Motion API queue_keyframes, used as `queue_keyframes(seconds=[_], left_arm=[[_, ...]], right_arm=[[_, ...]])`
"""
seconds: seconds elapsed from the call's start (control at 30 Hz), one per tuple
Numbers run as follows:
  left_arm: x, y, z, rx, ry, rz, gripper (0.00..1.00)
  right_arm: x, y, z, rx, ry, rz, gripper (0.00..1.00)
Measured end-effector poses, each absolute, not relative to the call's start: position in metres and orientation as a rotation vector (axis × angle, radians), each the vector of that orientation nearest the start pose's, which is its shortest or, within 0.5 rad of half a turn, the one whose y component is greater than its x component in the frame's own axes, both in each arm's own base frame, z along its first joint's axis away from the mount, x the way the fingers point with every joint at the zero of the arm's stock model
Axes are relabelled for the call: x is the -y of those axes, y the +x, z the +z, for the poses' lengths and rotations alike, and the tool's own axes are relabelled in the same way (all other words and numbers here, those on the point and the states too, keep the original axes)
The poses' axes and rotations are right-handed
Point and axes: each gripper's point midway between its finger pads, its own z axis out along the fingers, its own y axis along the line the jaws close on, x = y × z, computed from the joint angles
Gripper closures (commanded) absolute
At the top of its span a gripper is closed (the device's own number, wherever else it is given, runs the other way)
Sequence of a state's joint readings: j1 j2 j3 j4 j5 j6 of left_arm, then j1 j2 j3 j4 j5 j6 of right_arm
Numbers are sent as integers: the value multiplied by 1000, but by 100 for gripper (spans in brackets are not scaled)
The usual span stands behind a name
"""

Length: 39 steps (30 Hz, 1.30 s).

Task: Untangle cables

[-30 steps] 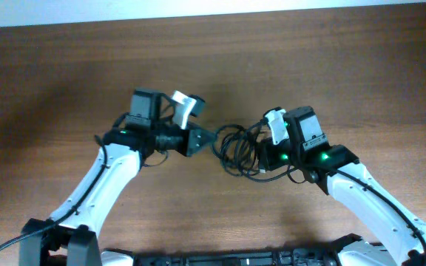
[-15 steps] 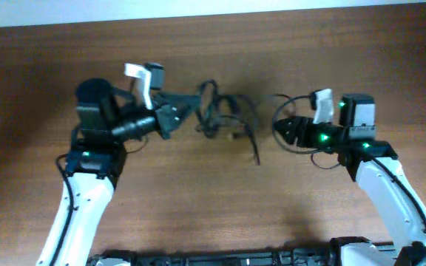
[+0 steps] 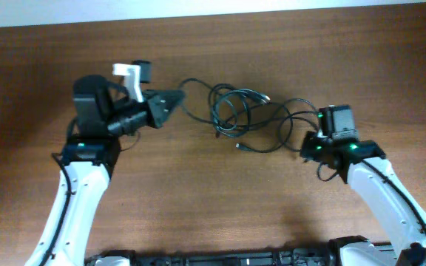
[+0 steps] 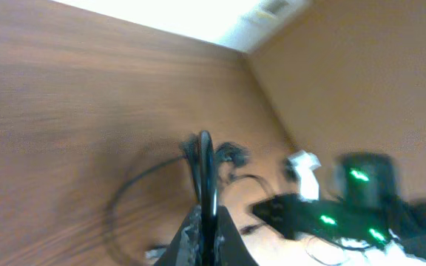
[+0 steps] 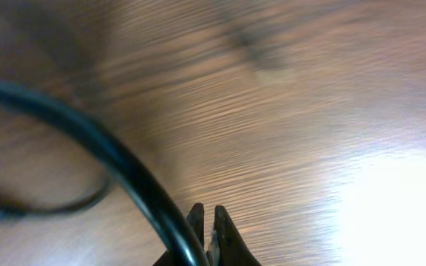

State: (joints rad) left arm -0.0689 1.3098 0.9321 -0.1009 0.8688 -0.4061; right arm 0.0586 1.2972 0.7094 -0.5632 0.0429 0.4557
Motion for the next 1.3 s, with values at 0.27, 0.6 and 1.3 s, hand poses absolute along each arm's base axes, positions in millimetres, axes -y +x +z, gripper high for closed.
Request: queue_keyframes(seconds=[0.27, 0.6, 1.3], left_arm=[[117, 347, 180, -2371, -54, -912, 18], [259, 355, 117, -2378, 307, -1033, 22], [296, 386, 153, -2279, -509, -1387, 100]], right_arm=[[-29, 287, 62, -2691, 445, 410, 69], [-49, 268, 91, -2817, 410, 494, 1], [-107, 274, 125, -2675, 1021, 1151, 30]])
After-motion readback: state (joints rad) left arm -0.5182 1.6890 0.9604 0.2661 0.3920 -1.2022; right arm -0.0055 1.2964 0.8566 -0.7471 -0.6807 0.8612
